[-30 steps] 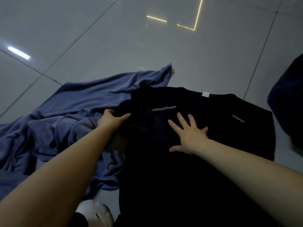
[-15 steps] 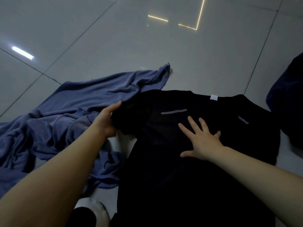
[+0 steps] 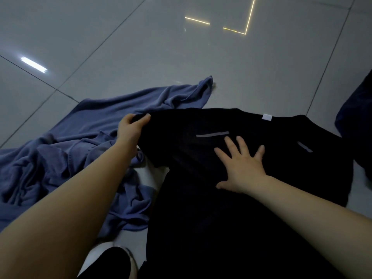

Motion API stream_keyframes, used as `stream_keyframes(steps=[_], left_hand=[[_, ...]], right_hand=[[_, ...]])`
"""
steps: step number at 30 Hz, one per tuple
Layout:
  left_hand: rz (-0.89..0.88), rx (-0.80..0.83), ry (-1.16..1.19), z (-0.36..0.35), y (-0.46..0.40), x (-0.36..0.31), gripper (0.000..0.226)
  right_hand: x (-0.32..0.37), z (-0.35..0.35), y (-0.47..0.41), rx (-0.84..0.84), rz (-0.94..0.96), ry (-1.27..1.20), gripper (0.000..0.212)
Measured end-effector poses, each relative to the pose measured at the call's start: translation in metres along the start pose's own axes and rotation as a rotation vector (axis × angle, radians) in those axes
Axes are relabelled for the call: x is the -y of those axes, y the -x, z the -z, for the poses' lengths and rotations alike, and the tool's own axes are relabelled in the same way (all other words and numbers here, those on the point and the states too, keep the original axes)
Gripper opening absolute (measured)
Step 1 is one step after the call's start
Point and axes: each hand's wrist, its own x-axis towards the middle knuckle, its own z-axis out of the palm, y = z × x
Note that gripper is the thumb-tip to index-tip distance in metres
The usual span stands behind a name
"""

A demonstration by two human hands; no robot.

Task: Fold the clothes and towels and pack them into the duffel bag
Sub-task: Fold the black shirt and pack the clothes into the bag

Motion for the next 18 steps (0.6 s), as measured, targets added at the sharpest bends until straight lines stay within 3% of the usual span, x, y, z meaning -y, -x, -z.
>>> stream_keyframes(steps=[2,4,7,9,12,16,18], left_hand=[[0.003,-0.025,0.094,0.008,-0.005,0.002,0.025],[0.057,-0.013,0.132,0.015,-0.007,0.006,0.037],[0.126,0.188,0.058,0.019,-0.002,0.010,0.019],[0.180,0.245,-0.066,0.018,0.000,0.009,0.025],[0.164,0.130,-0.114,0.020,-0.009,-0.004,0.027],[0.105,0.076,0.053,0.036,-0.026,-0.024,0.012],[0.031,-0.027,-0.059,0.043,-0.031,-0.024,0.031]], right_hand=[[0.021,0.006,-0.007,-0.042,0.094,-0.104,0.090],[0.040,0.009,-0.016,0.019,0.132,-0.172,0.083],[0.052,0.006,-0.024,0.097,0.141,-0.001,0.081],[0.052,0.003,-0.024,0.093,0.147,0.095,0.081],[0.052,0.004,-0.025,0.106,0.133,0.078,0.082],[0.057,0.008,-0.027,0.128,0.116,0.056,0.085],[0.057,0.008,-0.028,0.126,0.115,0.061,0.086]])
